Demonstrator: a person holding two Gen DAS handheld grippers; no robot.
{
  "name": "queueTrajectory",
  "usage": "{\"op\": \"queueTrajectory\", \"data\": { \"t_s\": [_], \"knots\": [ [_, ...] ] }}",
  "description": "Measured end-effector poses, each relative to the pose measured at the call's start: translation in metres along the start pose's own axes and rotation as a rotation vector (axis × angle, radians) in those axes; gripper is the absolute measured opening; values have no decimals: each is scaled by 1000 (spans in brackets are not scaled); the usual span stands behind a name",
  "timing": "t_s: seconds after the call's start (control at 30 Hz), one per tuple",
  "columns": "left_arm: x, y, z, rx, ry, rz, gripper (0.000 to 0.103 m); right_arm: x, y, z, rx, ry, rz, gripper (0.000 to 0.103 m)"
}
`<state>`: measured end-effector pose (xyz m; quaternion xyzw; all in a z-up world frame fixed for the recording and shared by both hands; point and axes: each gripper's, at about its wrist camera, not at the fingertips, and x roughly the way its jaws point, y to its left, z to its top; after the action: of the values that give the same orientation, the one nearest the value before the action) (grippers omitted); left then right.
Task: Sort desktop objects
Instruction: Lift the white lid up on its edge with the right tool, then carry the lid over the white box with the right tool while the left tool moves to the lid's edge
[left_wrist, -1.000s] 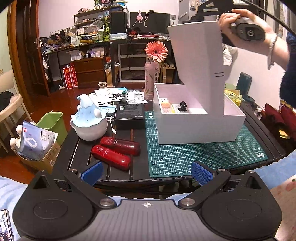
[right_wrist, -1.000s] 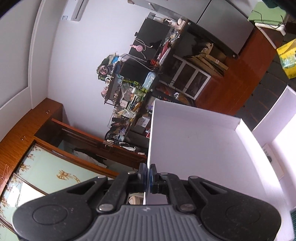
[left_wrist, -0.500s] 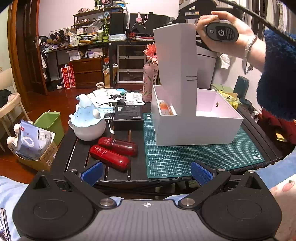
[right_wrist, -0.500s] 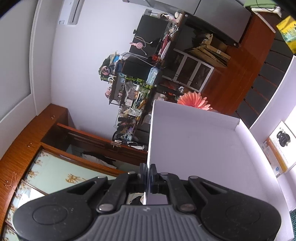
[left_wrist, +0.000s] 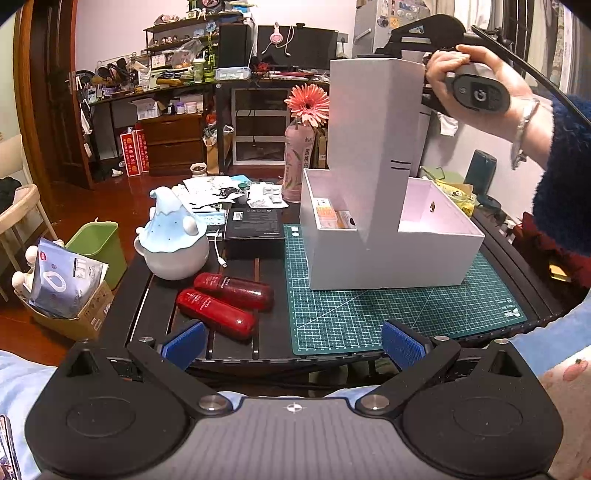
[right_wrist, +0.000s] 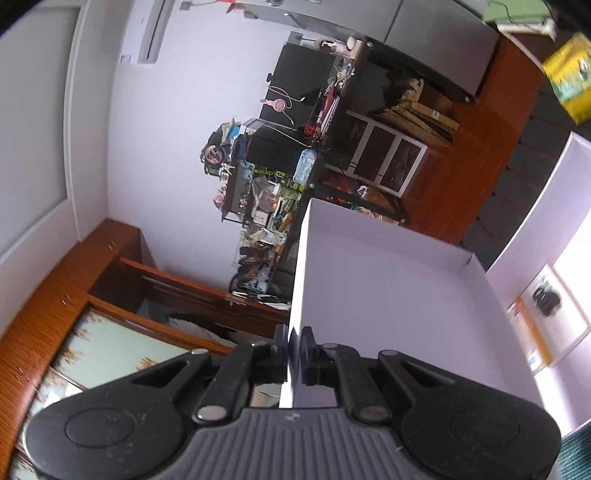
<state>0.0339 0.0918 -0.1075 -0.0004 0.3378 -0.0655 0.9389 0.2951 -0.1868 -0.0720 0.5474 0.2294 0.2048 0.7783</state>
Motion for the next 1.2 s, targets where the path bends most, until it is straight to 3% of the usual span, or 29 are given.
{"op": "queueTrajectory", "data": {
  "t_s": [0.3,0.4,0.57,0.6,0.77,1.07,1.2],
  "knots": [
    [5,-4,10,-5,-4,82,103,-4,23,14,-134,44,-79,9],
    [4,-9,17,-7,-72,96,103,-5,31,16,-164,59,-104,10],
    [9,-35,30,89,-202,166,103,-4,40,18,-183,74,-129,10],
    [9,-38,32,100,-229,161,103,-4,41,18,-186,76,-132,10],
    [19,-37,52,38,-289,-14,103,-5,42,19,-186,80,-143,11],
    [42,-31,77,-18,-337,-50,103,-5,43,21,-197,88,-161,11],
    [46,-19,72,-112,-373,-130,103,-5,45,22,-207,92,-171,11]
  ]
}}
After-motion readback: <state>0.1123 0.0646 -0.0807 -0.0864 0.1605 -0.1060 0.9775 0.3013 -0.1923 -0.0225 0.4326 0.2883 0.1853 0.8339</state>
